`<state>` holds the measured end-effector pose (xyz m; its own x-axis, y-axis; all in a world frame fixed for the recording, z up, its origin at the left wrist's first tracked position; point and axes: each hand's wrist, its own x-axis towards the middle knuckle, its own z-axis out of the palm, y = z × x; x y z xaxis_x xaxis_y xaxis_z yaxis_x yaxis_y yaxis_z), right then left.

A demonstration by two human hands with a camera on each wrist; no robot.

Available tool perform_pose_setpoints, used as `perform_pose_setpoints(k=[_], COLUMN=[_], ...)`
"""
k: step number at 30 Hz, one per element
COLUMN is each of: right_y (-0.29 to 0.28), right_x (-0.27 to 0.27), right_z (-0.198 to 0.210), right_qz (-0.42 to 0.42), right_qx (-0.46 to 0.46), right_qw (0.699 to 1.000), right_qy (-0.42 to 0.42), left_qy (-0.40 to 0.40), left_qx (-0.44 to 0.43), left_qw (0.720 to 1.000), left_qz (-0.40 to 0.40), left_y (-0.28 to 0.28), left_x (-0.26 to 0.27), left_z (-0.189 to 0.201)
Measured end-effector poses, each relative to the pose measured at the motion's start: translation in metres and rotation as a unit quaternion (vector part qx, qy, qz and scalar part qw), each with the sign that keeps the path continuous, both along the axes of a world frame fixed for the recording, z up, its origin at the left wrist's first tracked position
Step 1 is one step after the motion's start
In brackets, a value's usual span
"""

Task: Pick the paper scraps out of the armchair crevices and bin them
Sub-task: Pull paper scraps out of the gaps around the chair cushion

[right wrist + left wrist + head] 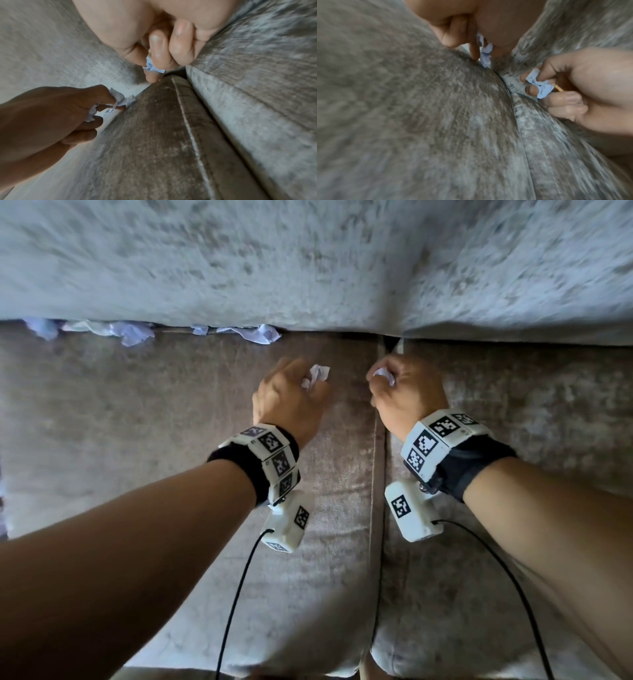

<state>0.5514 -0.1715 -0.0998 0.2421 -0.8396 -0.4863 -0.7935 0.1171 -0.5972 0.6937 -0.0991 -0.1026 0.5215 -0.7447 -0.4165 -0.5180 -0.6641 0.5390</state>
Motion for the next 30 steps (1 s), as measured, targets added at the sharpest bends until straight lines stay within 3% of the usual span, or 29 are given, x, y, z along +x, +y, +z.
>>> perform_pose_setpoints(k=[4, 10, 17, 23, 30], right_y=[0.010, 0.031, 0.041, 0.037, 0.033], right_x=[0.014, 0.040, 0.087, 0.134, 0.171], right_z=[0.011, 0.032, 0.027, 0.019, -0.004], right_qz=[0.035, 0.097, 0.144, 0.118, 0.080], right_qx=[0.019, -0.035, -0.064, -0.074, -0.068], right_qw=[0.999, 0.993, 0.983, 0.986, 0.984], right_qy=[0.017, 0.058, 0.098, 0.086, 0.147], left_qy=[0.018, 0.042, 0.084, 0.172, 0.145], left_qx=[0.012, 0.009, 0.026, 0.018, 0.033], left_qw=[1.000, 0.996, 0.990, 0.970, 0.968], left_qz=[0.016, 0.076, 0.112, 0.171, 0.200], left_y=[0.022, 0.051, 0.084, 0.106, 0.134], left_x=[0.012, 0.027, 0.055, 0.089, 0.118], left_z=[0.010, 0.033, 0.039, 0.039, 0.036])
